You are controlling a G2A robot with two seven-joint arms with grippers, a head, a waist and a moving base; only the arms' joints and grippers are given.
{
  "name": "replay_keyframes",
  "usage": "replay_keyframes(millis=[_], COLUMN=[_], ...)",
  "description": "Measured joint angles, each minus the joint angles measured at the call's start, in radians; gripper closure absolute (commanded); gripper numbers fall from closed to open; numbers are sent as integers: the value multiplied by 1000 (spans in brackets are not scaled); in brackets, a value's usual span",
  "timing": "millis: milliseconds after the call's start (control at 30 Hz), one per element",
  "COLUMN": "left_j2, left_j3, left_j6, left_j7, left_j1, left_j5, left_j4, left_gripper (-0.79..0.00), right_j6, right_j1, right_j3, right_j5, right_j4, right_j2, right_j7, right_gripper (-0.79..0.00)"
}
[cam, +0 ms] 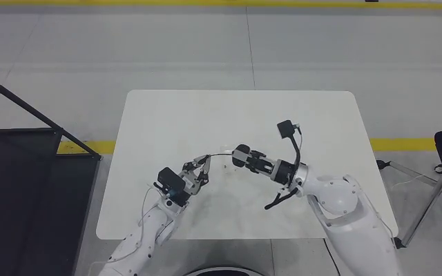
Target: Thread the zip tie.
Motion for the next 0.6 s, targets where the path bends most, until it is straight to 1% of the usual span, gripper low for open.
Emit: replay_keyframes(millis=[267,600], left_j2=[-1,-6], left_j3=[-24,-32], left_j6=[-5,-4], left_j7=[19,31], left_j1=[9,13], left_j5=[-18,-22], left_j4=[-6,-8], left_gripper=[0,0], right_j6=[33,72], right_j1=[-2,8], right_j3=[13,6], right_j5=[-10,-28], right_j4=[-8,-10], right_j2=[3,4], right_j7=[14,30], right_gripper=[0,0])
